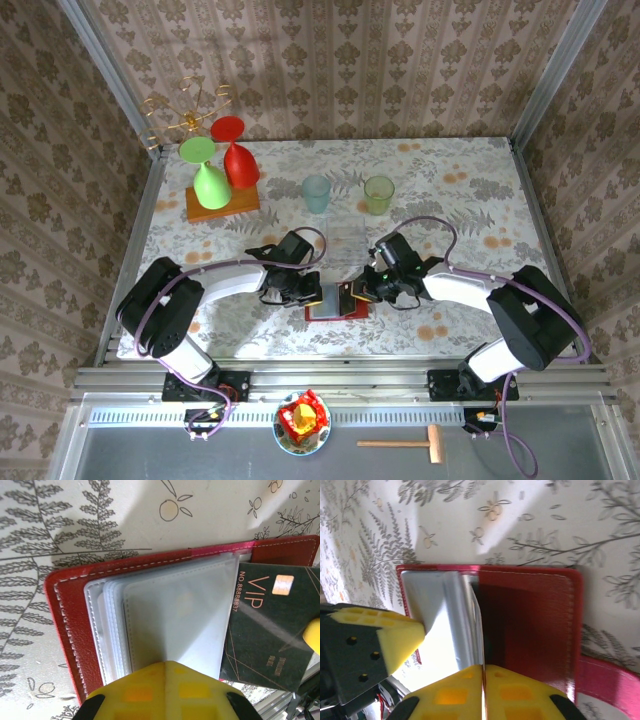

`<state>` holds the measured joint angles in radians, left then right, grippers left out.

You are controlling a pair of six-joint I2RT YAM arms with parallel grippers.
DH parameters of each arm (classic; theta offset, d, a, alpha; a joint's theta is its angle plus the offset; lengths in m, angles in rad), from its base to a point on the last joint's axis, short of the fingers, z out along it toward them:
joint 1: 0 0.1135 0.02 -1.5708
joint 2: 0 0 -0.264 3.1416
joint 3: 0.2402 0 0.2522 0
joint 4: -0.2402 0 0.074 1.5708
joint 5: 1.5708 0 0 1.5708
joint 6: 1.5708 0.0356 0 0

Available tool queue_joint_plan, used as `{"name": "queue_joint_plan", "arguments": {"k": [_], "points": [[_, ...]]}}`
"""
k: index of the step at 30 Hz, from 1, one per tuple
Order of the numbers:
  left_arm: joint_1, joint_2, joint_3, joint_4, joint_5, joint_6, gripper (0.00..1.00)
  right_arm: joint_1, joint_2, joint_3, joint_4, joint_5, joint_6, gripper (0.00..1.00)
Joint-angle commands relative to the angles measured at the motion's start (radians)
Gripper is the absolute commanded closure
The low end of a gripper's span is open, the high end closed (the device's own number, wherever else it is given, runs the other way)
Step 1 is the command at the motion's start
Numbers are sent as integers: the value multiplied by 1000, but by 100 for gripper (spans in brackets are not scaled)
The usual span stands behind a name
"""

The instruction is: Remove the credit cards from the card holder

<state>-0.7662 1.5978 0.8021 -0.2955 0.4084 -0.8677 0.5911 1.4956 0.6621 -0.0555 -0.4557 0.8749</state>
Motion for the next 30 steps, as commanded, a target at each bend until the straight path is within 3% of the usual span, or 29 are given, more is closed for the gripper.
{"name": "queue_joint_plan", "arguments": {"k": [1,7,21,26,30], "points": [[4,10,-3,-39,-16,10,95,21,-3,30,-64,26,29,89],[4,10,-4,-37,-14,10,95,32,-27,58,-146,57,45,86],[6,-27,17,-35,3,8,92,35,-69,90,-201,86,10,96],[21,-51,24,6,36,5,87,35,-98,163,-321,130,-125,99],[43,-75,43,-2,40,10,85,33,-97,247,-427,165,-352,99]]}}
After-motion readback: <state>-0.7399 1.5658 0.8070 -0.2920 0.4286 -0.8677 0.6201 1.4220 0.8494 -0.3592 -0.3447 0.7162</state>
